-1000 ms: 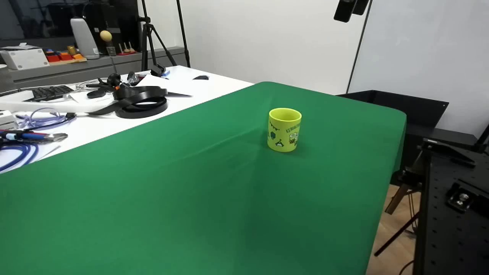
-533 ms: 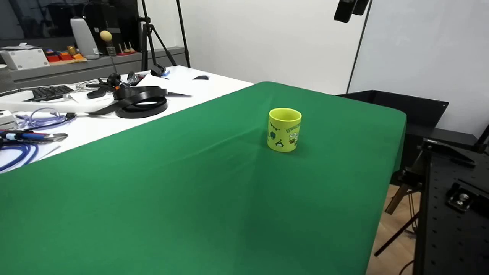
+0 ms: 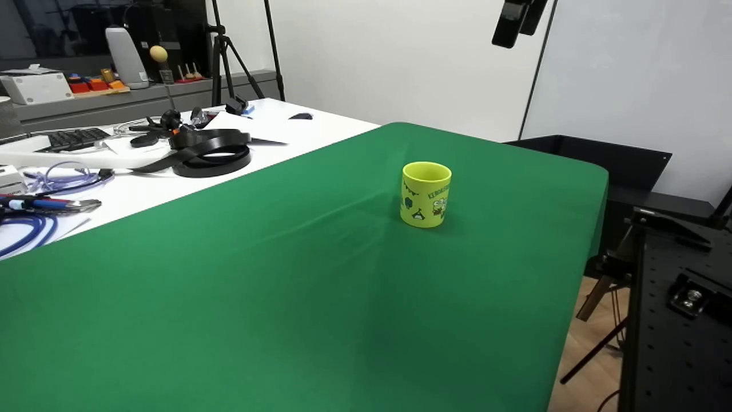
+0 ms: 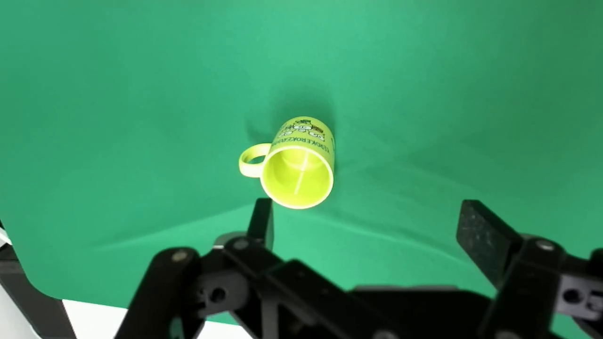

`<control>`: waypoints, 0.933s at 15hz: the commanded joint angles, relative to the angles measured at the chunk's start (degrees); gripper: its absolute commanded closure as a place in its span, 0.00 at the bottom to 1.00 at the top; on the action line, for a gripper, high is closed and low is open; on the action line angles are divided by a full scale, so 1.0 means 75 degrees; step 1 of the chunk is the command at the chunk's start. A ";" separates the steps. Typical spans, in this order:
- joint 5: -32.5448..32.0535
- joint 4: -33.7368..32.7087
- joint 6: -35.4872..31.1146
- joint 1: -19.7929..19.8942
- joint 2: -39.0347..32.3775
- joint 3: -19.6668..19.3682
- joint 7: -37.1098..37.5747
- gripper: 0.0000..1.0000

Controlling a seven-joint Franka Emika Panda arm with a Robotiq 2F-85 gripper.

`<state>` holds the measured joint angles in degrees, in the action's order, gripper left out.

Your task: Move the mug to the left

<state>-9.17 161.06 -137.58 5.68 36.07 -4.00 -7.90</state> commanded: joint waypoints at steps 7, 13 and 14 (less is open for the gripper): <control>-0.0042 -0.0620 -0.2740 0.0075 -0.3322 -0.0655 -0.1044 0.00; -0.0016 -0.0657 -0.3424 0.0166 -0.4139 -0.0624 -0.1111 0.00; -0.0018 -0.0732 -0.3448 0.0171 -0.4278 -0.0620 -0.1109 0.00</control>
<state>-9.20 155.56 -163.62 6.66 3.85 -9.00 -16.40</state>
